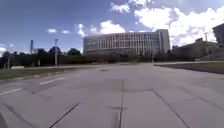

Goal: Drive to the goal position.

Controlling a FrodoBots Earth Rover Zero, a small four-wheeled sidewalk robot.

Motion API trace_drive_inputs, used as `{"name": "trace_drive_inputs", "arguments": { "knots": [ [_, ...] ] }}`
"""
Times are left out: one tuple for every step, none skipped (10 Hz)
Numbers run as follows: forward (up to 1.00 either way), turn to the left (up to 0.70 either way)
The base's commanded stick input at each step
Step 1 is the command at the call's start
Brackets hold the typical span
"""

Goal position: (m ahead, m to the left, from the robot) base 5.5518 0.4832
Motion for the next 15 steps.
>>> {"name": "trace_drive_inputs", "arguments": {
  "knots": [
    [0.7, -0.05],
    [0.7, -0.23],
    [0.7, -0.35],
    [0.7, -0.35],
    [0.7, -0.35],
    [0.7, -0.35],
    [0.7, 0.0],
    [0.7, 0.0],
    [0.7, 0.0],
    [0.7, 0.0],
    [0.7, 0.0],
    [0.7, 0.0],
    [0.7, 0.0],
    [0.7, 0.0],
    [0.7, 0.0]
  ]
}}
